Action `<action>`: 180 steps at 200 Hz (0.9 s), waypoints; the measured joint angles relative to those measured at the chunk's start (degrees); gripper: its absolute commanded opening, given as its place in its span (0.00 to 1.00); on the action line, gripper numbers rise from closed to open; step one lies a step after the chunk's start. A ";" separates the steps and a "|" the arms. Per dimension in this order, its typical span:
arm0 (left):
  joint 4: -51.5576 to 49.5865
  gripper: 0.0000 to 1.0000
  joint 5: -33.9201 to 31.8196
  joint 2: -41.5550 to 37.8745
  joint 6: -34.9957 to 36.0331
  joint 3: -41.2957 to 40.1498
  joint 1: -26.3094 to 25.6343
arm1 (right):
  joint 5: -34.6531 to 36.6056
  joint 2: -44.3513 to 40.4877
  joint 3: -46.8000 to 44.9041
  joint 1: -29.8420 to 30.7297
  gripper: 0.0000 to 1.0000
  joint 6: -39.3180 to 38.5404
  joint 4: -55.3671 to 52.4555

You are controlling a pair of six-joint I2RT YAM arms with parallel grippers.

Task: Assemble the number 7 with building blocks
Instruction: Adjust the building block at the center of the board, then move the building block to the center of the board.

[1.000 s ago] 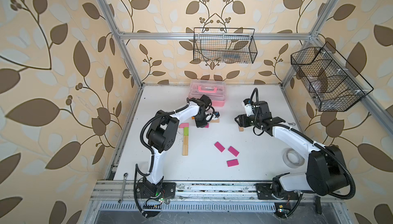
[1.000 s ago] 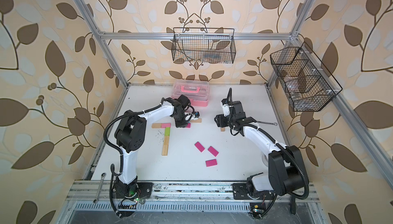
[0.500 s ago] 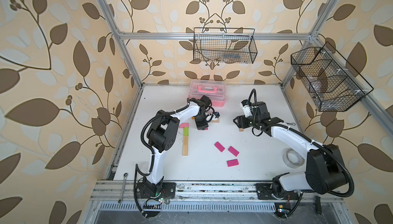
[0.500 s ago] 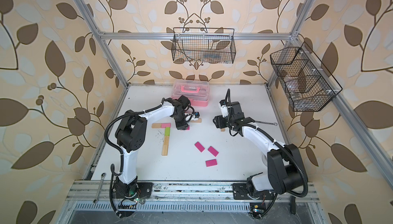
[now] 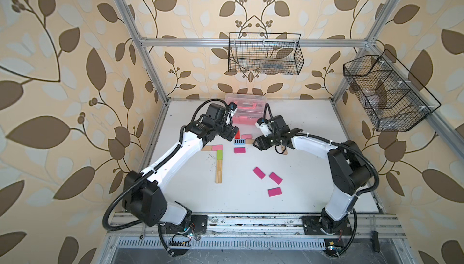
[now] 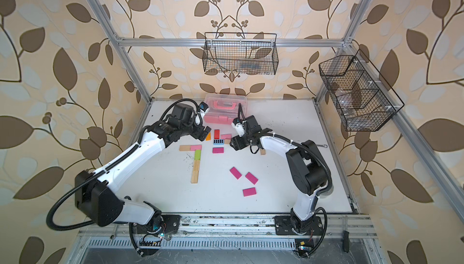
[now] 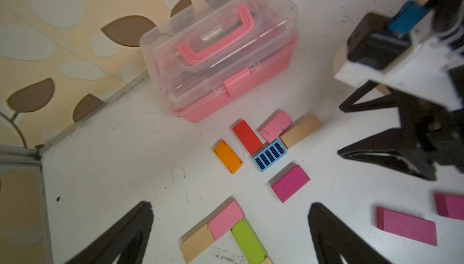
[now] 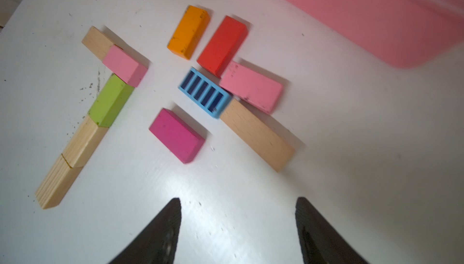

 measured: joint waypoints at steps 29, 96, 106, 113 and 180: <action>-0.39 0.99 -3.56 -9.81 -10.01 -3.78 0.00 | 2.78 7.72 11.08 5.03 0.67 -0.20 -1.57; -6.58 0.99 -3.67 -31.78 -19.61 -12.87 0.00 | 5.16 22.58 30.99 9.22 0.50 -0.87 -6.14; -7.50 0.99 -3.65 -33.57 -20.00 -13.86 0.00 | 5.22 24.46 33.68 9.22 0.50 -1.14 -7.28; -8.20 0.99 -3.65 -34.80 -20.37 -14.64 0.00 | 5.31 25.68 35.50 9.22 0.50 -1.27 -8.04; -11.21 0.99 -2.80 -38.34 -21.05 -17.44 0.00 | 8.85 34.47 48.54 9.20 0.48 -5.25 -16.50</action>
